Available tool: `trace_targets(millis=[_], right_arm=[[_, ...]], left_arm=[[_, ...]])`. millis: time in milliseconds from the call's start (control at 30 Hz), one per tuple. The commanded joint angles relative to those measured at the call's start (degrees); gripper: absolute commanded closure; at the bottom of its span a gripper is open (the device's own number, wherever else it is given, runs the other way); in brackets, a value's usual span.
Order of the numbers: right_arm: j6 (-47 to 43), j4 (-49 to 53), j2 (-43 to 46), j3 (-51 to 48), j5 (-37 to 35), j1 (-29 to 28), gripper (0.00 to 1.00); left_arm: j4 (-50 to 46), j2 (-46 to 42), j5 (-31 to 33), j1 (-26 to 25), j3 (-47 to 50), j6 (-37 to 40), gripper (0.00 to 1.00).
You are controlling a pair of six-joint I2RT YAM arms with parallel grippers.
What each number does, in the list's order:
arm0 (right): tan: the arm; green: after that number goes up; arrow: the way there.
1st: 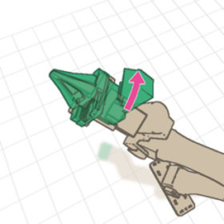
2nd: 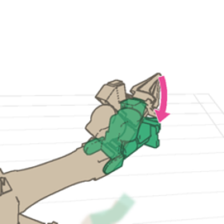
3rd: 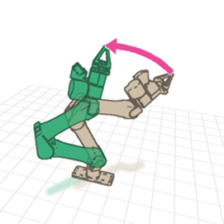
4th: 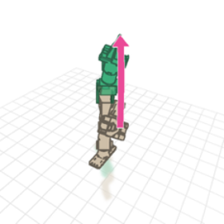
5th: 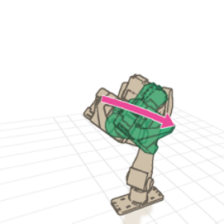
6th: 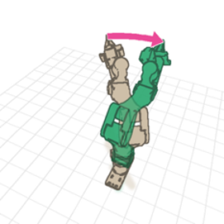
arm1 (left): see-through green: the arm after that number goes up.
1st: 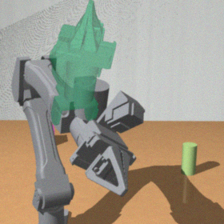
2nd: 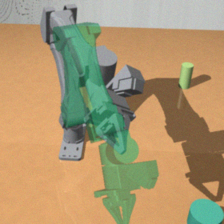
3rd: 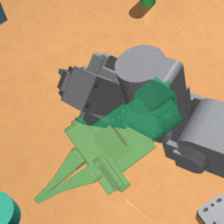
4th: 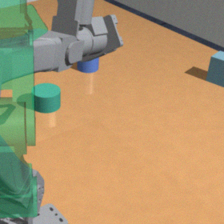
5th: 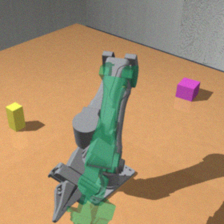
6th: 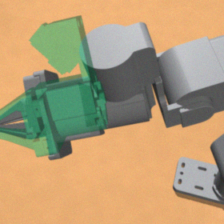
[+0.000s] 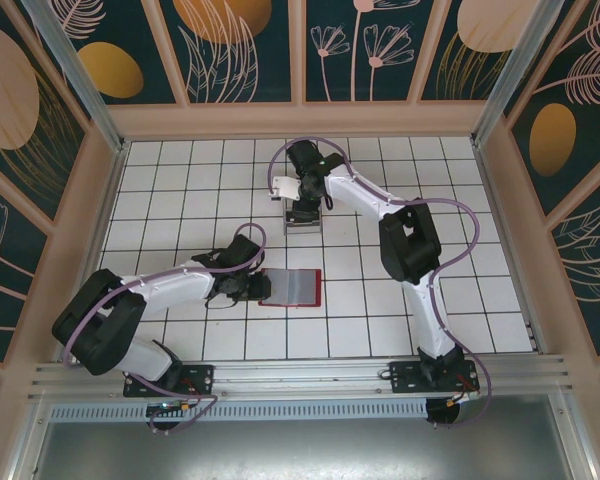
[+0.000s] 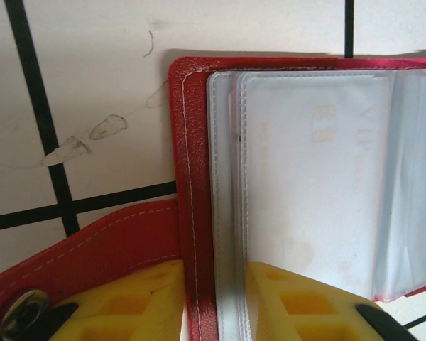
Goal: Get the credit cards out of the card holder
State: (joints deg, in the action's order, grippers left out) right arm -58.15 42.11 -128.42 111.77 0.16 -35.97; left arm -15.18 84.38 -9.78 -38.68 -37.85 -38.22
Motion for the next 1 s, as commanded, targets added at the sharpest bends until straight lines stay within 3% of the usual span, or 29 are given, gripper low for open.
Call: trace_targets(millis=[0, 333, 533, 633, 967], right_arm=[[0.41, -1.73, 2.87, -0.93, -2.54, 0.23, 0.53], [7.50, -4.41, 6.61, -0.65, -4.11, -0.02, 0.53], [22.20, -3.04, 9.34, 0.89, 0.42, 0.02, 0.54], [33.88, -4.23, 11.10, 0.05, 0.50, -0.13, 0.60], [56.01, -16.11, 23.75, -21.71, -0.50, -6.37, 0.65]], left_arm=[[0.04, 1.58, -0.90, -0.06, -0.11, -0.42, 0.70], [0.75, 3.63, -3.02, -0.07, -0.11, 0.05, 0.70], [2.18, 3.04, -5.76, -0.06, 1.31, -0.52, 0.70], [4.80, 1.82, -8.58, -0.04, 2.65, -1.72, 0.70], [3.73, 1.16, -9.05, -0.06, -1.40, -1.12, 0.70]])
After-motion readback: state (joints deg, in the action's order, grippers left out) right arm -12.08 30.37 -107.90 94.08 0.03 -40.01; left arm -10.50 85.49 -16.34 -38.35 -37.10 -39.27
